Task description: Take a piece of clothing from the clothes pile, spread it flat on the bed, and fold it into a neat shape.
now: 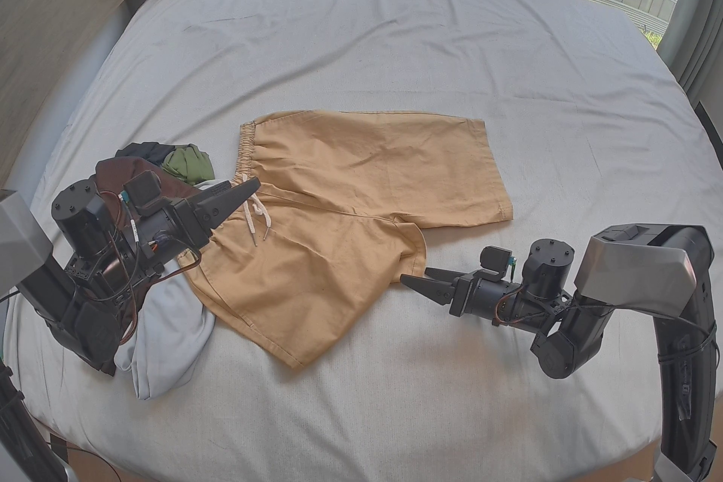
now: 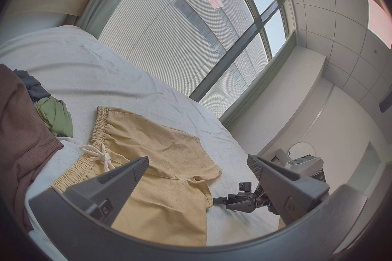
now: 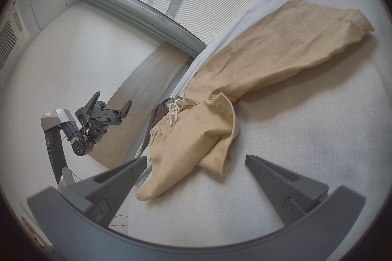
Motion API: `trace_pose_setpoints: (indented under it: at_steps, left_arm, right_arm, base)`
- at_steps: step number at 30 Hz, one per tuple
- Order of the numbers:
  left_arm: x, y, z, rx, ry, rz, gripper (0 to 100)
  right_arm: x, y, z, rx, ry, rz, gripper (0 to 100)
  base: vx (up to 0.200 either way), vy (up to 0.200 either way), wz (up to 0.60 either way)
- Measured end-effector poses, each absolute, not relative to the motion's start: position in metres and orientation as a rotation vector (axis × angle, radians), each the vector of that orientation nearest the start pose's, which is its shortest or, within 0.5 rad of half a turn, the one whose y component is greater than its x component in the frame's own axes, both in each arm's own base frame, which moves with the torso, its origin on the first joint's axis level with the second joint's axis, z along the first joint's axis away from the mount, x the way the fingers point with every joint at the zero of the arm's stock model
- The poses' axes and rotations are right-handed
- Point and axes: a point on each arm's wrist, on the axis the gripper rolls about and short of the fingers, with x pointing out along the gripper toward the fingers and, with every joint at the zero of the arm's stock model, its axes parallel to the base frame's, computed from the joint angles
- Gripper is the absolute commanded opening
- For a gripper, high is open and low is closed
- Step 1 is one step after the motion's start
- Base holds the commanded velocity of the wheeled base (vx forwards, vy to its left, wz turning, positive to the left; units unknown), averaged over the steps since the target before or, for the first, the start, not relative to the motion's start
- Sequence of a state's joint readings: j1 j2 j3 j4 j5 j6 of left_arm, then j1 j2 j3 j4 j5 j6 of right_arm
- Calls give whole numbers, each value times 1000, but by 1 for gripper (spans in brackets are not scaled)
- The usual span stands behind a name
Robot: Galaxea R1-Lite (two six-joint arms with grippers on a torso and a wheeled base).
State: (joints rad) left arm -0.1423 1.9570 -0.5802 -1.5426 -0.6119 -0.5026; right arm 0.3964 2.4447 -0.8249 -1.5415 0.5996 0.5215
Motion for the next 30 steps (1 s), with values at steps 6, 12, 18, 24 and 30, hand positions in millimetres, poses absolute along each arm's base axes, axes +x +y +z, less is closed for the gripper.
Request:
trace_pose_setpoints:
  at_steps: [6, 12, 18, 24, 30]
  left_arm:
    - [313, -60, 135, -439, 35, -782, 100]
    - [313, -62, 134, -442, 42, -784, 100]
    - [313, -63, 132, -444, 48, -786, 100]
    - [313, -63, 132, -447, 51, -785, 100]
    - [313, -63, 131, -448, 51, -785, 100]
  right_arm:
    - [361, 168, 0, 486, 348, 948, 0]
    - [365, 171, -2, 487, 333, 924, 0]
    - [362, 171, -4, 487, 345, 923, 0]
    - [344, 171, 3, 485, 384, 942, 0]
    - [329, 170, 32, 499, 367, 996, 0]
  base:
    - [0, 0, 0]
    - [0, 0, 0]
    - [0, 0, 0]
    - [0, 0, 0]
    - [0, 0, 0]
